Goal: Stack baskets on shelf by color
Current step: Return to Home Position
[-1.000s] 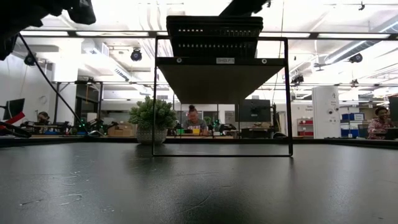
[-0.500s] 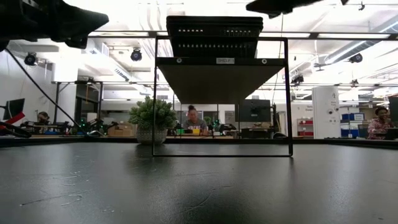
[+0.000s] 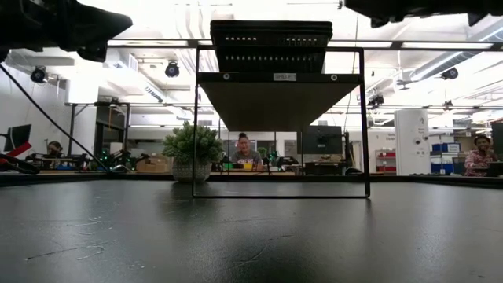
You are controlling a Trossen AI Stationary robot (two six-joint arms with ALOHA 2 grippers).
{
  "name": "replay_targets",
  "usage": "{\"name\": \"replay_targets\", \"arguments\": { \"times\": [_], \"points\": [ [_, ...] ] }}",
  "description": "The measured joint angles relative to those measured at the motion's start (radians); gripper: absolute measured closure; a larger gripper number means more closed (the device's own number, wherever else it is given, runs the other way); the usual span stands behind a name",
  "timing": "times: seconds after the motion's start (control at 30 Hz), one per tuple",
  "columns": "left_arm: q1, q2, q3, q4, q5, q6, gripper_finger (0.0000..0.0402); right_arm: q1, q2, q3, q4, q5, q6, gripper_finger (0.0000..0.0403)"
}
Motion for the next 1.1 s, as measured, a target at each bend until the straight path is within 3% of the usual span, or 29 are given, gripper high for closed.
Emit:
{"name": "replay_targets", "arguments": {
  "times": [0.4,0.9,1.1],
  "points": [
    [0.000,0.029,0.000,0.000,0.000,0.000,0.0391,0.000,-0.177,-0.200,0.090,-0.006,0.031,0.0392],
    [0.000,0.028,0.000,0.001,0.000,0.001,0.0391,-0.048,-0.441,-0.550,0.292,0.040,0.013,0.0392],
    [0.000,0.032,-0.001,0.001,-0.042,0.035,0.0391,-0.057,-0.521,-0.549,0.249,0.095,-0.025,0.0392]
  ]
}}
